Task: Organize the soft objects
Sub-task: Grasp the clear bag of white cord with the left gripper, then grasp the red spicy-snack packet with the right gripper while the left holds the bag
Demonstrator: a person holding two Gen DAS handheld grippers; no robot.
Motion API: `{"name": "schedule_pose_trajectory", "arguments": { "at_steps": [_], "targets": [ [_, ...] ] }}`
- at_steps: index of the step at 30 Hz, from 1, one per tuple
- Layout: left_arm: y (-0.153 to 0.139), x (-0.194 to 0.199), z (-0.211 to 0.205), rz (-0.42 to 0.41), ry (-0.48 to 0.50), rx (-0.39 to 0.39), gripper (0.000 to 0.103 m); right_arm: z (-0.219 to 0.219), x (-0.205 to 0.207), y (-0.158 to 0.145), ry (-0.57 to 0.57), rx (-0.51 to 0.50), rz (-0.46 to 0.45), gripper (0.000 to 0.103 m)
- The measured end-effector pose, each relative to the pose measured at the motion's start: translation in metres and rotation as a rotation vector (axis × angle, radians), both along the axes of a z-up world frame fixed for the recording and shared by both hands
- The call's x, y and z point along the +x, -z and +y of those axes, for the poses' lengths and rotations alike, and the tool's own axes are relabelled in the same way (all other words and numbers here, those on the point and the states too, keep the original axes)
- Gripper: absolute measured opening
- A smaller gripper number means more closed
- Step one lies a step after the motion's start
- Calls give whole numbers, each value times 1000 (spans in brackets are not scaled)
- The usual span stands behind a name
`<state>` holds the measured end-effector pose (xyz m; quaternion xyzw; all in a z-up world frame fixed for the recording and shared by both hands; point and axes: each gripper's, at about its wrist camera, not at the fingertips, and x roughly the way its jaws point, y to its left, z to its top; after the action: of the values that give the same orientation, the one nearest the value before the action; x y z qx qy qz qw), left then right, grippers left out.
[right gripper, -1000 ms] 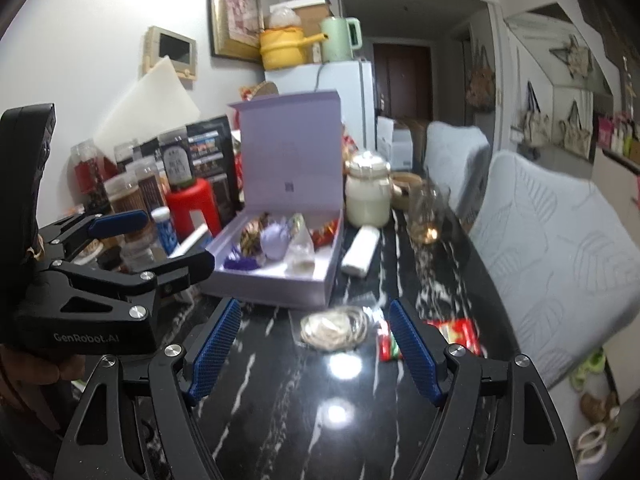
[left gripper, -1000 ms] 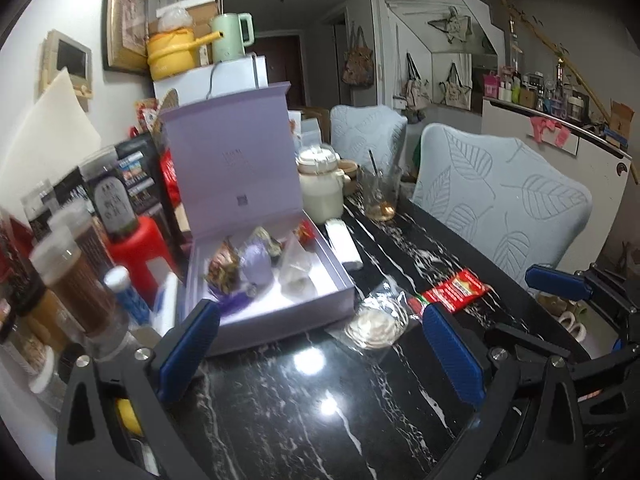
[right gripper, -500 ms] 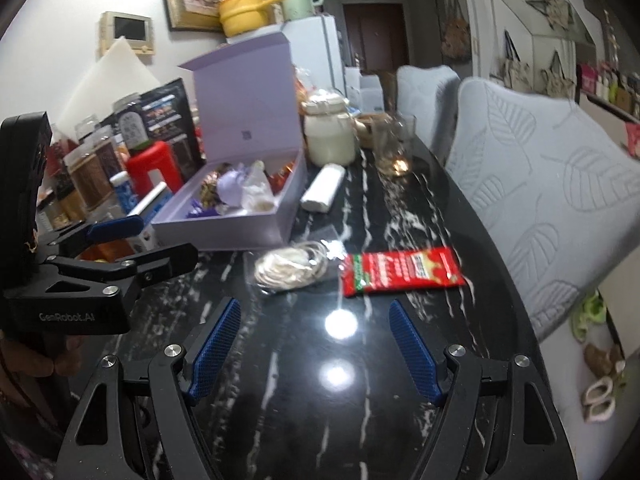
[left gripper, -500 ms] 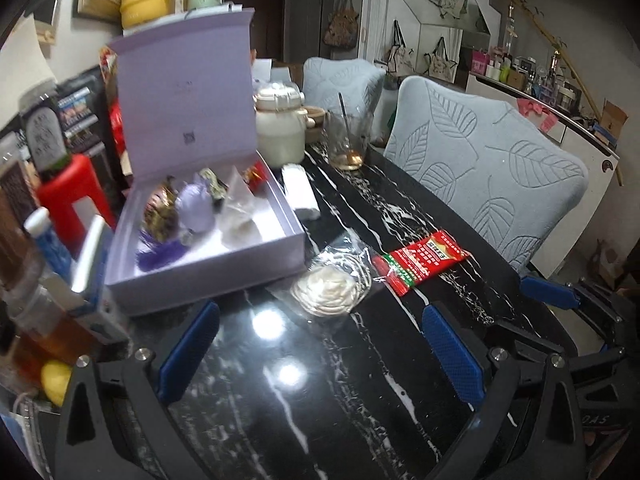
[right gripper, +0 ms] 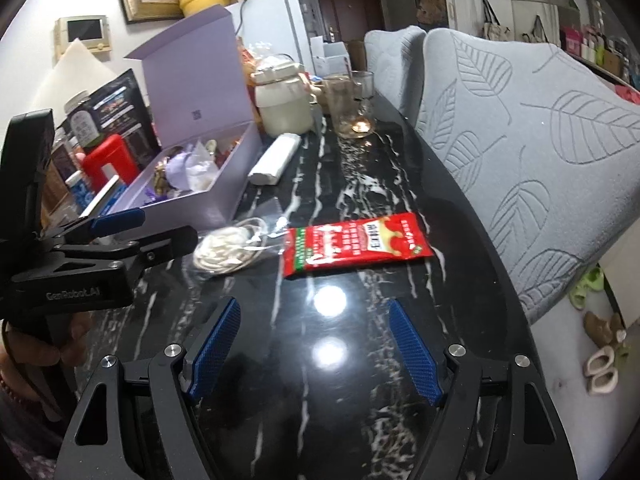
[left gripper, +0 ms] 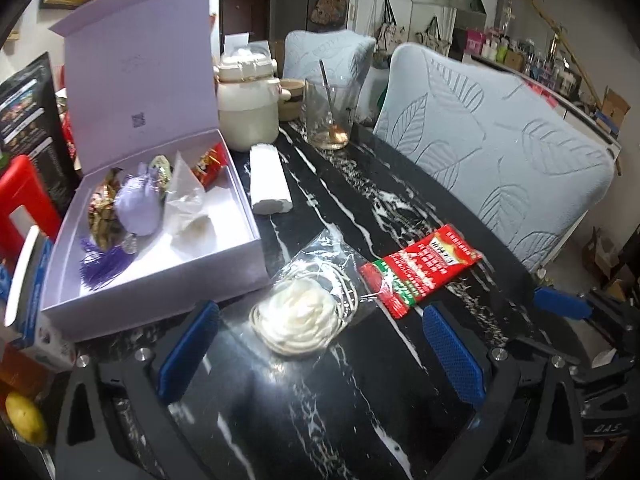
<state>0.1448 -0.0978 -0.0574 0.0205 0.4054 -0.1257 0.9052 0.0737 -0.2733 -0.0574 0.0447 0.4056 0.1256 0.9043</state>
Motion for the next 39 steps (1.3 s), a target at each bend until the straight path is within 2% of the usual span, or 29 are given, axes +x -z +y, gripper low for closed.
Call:
{"name": "schedule_pose_trajectory", "arguments": {
  "at_steps": [4,10,15,22,26,32,36,39],
  "targets": [
    [15,15,-6,31,0,19,103,-6,12,6,15,-19,21,77],
    [32,31,-9,87,20,4,103,-11,28,13,29,-31,48,77],
    [47,45,-12,127,39,44,103,-15,37,17,35,-25,66,77],
    [61,52,-13,142,43,94,103,-19,45,20,38,-26,77,77],
    [65,56,-11,144,46,83,103,-21,49,22,39,-24,84,77],
    [60,54,-16,100,71,80,82,-21,56,27,37,-17,102,77],
    [57,49,-17,93,85,75,63,-23,61,30,37,-12,115,77],
    [56,44,-14,109,79,59,63,-23,68,33,41,-3,129,77]
  ]
}}
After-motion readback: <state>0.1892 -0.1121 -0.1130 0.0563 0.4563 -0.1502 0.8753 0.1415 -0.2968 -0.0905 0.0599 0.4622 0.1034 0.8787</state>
